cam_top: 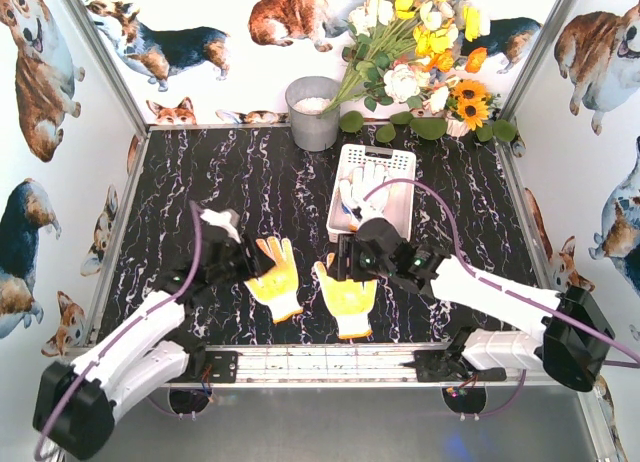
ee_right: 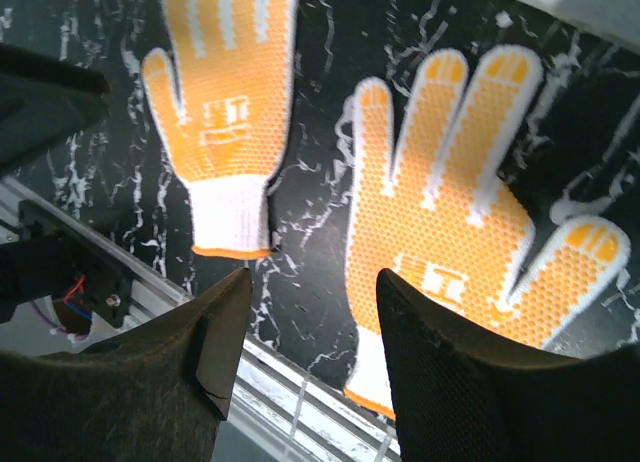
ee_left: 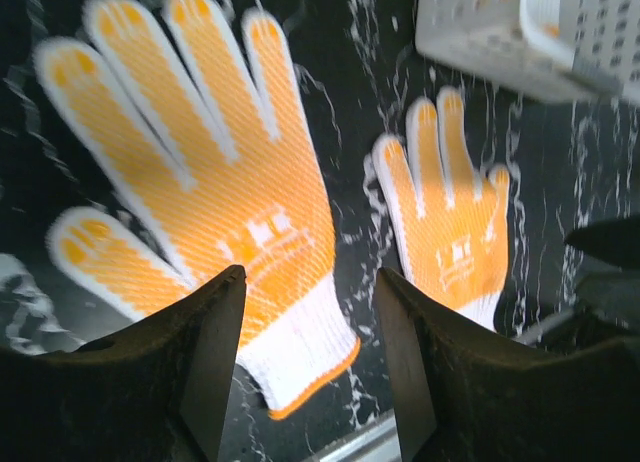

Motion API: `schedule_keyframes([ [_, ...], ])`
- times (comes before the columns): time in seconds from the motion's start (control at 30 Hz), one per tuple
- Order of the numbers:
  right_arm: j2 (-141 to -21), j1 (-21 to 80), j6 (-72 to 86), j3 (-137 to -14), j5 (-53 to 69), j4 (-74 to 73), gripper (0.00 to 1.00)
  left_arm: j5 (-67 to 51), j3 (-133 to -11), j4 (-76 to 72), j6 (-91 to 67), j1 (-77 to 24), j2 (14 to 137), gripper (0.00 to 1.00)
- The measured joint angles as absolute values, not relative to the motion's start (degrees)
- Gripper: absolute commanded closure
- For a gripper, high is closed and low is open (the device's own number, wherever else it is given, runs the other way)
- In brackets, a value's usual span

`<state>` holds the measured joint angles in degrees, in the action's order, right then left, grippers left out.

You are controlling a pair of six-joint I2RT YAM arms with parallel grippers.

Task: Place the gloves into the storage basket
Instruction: Turn over the glove at the center of the board, then pick up the glove from the center of the board.

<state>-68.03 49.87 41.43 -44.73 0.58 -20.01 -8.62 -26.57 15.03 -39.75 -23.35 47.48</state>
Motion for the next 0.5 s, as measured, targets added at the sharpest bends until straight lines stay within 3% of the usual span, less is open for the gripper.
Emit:
schedule_keyframes([
  [0.27,-59.66,47.2,46.13,-38.3,-3.05,-23.0,0.41,-4.73,-25.69,7.18,-44.25,-37.41,58.96,0.6],
  [0.5,-56.42,37.39,46.59,-36.07,-1.26,-26.5,0.41,-0.91,-28.99,3.55,-44.4,-39.53,70.59,0.59],
])
